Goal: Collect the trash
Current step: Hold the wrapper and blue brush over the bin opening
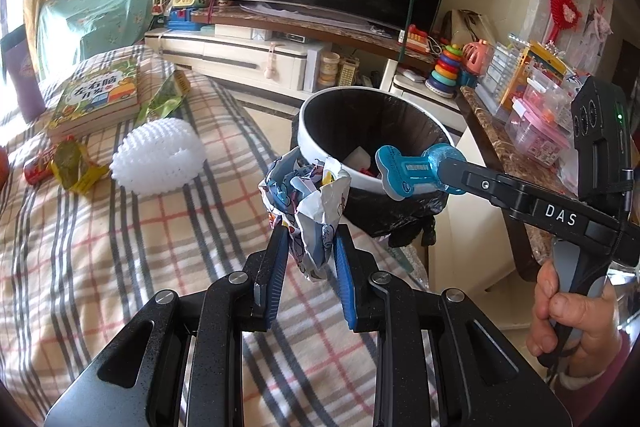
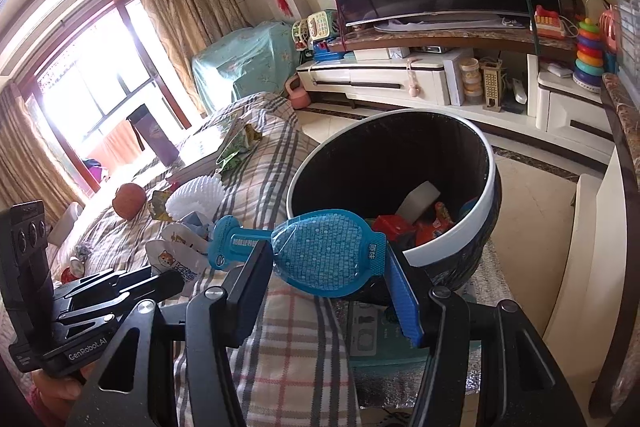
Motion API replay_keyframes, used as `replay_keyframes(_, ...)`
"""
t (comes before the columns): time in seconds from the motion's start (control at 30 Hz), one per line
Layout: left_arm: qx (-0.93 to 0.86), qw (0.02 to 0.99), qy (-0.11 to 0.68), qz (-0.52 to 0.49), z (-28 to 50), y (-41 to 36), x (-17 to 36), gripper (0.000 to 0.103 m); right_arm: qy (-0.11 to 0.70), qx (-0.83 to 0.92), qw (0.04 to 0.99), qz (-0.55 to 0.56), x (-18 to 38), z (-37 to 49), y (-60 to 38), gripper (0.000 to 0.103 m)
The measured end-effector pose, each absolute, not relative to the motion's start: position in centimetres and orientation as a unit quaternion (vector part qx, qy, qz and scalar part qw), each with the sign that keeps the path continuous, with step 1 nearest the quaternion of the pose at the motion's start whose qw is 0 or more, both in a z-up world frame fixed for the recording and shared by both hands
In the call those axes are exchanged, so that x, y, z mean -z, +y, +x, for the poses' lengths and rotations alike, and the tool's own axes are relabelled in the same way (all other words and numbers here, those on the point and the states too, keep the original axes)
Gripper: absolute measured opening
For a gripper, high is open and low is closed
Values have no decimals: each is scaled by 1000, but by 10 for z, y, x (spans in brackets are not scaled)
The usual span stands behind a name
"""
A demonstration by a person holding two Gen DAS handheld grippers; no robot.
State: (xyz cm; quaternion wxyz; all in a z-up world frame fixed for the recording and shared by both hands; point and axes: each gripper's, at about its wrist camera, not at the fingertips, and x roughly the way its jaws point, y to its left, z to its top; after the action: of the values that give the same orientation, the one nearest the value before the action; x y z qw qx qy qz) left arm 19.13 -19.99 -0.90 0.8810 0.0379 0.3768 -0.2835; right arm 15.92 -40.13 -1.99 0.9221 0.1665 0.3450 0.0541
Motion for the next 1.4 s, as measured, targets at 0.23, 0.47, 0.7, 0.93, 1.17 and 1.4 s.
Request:
replay_keyframes(0.23,295,880,371,45,196,-212,4,22,343,-45,924,163,16,165,-413,57)
replay_keyframes(0.47,306,877,367,50,204,-227,1,22,347,-33,923,164,18,172,-425,57)
replay_keyframes(0.7,314,873,370,52,213,-237,2,22,353,-23,921,161,21,181,-436,57)
replay_keyframes(0.93,318,869,374,58,221,-247,4,22,357,-14,921,156,23,190,-446,57)
replay_keyframes(1.17,319,869,372,67,231,-257,3,22,364,-6,920,148,24,204,-455,57)
replay_keyframes(1.4,319,869,370,79,244,-273,0,22,368,-1,919,139,23,214,-461,57)
